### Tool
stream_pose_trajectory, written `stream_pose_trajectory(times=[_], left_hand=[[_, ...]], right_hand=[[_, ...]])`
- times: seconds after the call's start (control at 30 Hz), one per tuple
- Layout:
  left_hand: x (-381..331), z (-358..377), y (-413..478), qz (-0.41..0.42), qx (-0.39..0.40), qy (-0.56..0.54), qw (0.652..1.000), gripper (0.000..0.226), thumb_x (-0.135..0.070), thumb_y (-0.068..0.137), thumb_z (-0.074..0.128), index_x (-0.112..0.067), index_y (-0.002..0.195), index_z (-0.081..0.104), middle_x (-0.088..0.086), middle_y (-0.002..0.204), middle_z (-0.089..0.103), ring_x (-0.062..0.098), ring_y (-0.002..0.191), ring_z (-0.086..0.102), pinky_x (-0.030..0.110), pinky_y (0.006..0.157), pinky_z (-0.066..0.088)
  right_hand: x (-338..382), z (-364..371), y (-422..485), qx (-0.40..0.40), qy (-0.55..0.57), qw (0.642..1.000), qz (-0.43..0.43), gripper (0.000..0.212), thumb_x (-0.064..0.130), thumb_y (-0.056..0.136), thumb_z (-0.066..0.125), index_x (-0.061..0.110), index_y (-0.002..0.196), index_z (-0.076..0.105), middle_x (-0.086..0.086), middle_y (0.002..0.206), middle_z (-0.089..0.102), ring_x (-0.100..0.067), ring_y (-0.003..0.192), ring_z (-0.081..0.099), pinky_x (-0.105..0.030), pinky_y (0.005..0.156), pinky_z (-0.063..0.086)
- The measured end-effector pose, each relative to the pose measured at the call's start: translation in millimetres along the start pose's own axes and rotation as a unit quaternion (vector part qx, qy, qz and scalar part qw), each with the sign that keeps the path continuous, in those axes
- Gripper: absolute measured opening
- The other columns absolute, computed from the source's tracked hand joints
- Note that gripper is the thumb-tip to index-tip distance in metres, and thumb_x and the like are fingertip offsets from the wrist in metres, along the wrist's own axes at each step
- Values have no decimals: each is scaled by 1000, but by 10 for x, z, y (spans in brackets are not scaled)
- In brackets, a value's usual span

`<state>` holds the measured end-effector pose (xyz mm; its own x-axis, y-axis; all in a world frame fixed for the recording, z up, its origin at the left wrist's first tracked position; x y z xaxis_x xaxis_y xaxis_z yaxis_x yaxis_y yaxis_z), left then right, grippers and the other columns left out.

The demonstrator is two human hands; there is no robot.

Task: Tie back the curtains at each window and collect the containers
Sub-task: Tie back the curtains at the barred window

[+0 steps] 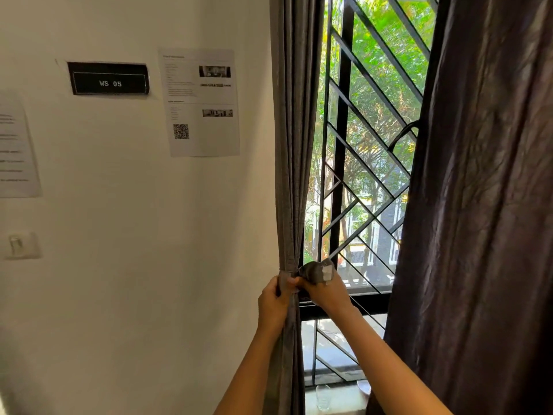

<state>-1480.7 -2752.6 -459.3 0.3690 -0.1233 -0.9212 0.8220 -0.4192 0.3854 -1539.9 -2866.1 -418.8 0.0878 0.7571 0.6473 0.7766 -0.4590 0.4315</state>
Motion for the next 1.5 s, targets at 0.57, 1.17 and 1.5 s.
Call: stream_pose_trajectory(times=[0.57, 1.17, 1.5], left_hand=[[7, -64, -145, 71, -154, 278, 946, 66, -28, 74, 78, -9, 126, 41, 8, 122, 47, 22, 109, 49, 29, 88, 48], [78, -260, -13, -133, -121, 7, 984, 26, -34, 89, 63, -9, 79, 66, 4, 71, 66, 17, 67, 62, 19, 61, 49], [101, -291, 52, -309, -86, -240, 916, 31, -30, 80, 72, -2, 94, 69, 15, 92, 71, 27, 79, 67, 36, 69, 57]], right_hand=[[-126, 140, -3, -23, 219, 970, 105, 38, 45, 67, 79, 16, 88, 67, -6, 87, 69, -20, 90, 65, -38, 85, 53], [-27, 279, -18, -69, 423, 889, 163, 12, 15, 83, 72, 7, 87, 63, -13, 79, 64, -21, 71, 60, -32, 62, 51], [11, 819, -361, 20, 605, 724, 331, 15, -1, 86, 62, -10, 98, 60, -18, 67, 70, -23, 54, 69, -28, 49, 57]])
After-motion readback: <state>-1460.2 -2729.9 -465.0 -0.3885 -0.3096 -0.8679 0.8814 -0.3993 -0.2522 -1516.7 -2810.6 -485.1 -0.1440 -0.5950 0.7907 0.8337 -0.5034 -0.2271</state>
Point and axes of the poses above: each hand's wrist, its own y-axis towards the middle knuckle, its own z-axis out of the palm, x = y × z, the point moved 4 cm from there along y, towards the middle knuckle
